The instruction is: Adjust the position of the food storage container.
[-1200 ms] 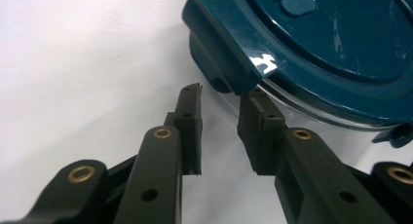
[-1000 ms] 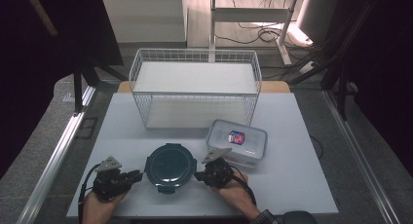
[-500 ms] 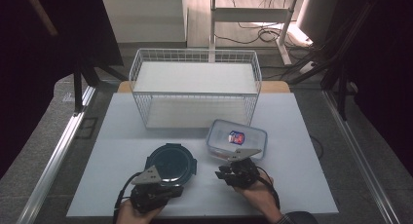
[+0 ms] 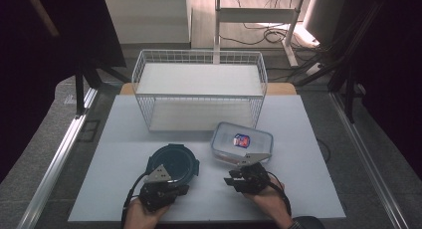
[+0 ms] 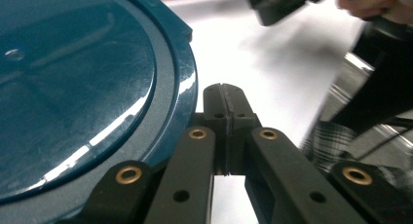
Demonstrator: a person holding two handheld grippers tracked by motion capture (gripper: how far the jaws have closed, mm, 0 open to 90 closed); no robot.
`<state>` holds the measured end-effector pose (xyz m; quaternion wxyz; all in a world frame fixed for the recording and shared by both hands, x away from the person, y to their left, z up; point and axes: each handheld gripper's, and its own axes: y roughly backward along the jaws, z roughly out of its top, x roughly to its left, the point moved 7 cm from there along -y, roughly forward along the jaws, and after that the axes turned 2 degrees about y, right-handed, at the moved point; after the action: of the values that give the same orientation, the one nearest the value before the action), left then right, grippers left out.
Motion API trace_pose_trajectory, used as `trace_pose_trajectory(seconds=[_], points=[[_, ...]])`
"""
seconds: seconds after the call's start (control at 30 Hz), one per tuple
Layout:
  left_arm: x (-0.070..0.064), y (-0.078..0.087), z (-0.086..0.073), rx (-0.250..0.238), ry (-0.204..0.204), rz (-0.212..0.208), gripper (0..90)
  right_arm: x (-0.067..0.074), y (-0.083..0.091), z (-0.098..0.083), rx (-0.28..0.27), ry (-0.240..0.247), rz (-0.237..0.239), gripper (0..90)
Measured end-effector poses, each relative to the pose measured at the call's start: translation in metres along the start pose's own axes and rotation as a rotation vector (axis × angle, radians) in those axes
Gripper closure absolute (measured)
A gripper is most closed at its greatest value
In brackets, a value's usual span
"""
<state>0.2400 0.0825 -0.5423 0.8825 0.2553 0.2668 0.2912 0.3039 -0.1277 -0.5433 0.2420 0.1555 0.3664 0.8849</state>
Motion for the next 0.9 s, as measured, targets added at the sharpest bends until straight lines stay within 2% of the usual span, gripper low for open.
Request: trace_pose_trajectory(seconds=[0.03, 0.07, 0.1, 0.17, 0.3, 0.33, 0.43, 0.5, 0.53, 0.57, 0.6, 0.63, 0.77, 0.83, 0.9], points=[[0.011, 0.003, 0.002, -0.010, 0.010, 0.029, 90.0, 0.000, 0.000, 0.000, 0.001, 0.000, -0.002, 65.4], [0.011, 0.003, 0.002, -0.010, 0.010, 0.029, 90.0, -0.001, 0.000, -0.001, 0.002, -0.001, -0.002, 65.4], [0.025, 0.006, 0.004, -0.022, 0.025, 0.063, 90.0, -0.002, 0.000, -0.001, 0.003, -0.001, -0.003, 65.4], [0.039, 0.010, 0.007, -0.036, 0.043, 0.102, 90.0, -0.002, -0.001, -0.001, 0.006, -0.005, -0.002, 65.3], [0.053, 0.010, 0.013, -0.047, 0.064, 0.103, 90.0, -0.004, -0.001, -0.002, 0.009, -0.007, -0.004, 65.1], [0.052, 0.007, 0.017, -0.051, 0.057, 0.118, 90.0, -0.004, -0.001, -0.002, 0.010, -0.010, -0.004, 64.9], [0.037, 0.000, 0.034, -0.068, 0.026, 0.087, 90.0, -0.004, -0.001, -0.001, 0.007, -0.017, -0.004, 64.2], [0.029, -0.009, 0.051, -0.061, -0.027, 0.106, 90.0, -0.005, -0.001, -0.002, 0.007, -0.016, -0.005, 63.6], [0.027, -0.016, 0.059, -0.050, -0.051, 0.129, 90.0, -0.005, -0.001, -0.002, 0.009, -0.017, -0.006, 63.3], [0.028, -0.022, 0.067, -0.037, -0.064, 0.153, 90.0, -0.005, -0.001, -0.002, 0.012, -0.017, -0.006, 63.0], [0.028, -0.022, 0.067, -0.037, -0.064, 0.153, 90.0, -0.004, -0.001, -0.002, 0.011, -0.011, -0.008, 62.7], [0.035, -0.035, 0.077, -0.007, -0.058, 0.191, 90.0, -0.004, 0.000, -0.002, 0.011, -0.005, -0.009, 62.5], [0.055, -0.050, 0.078, 0.081, -0.040, 0.266, 90.0, -0.005, 0.001, -0.002, 0.005, -0.003, -0.008, 62.0], [0.058, -0.051, 0.077, 0.074, -0.010, 0.227, 90.0, -0.006, 0.001, -0.002, 0.006, -0.008, -0.009, 61.9], [0.057, -0.050, 0.077, 0.084, -0.045, 0.246, 90.0, -0.006, 0.002, -0.002, 0.006, -0.009, -0.011, 61.7]])
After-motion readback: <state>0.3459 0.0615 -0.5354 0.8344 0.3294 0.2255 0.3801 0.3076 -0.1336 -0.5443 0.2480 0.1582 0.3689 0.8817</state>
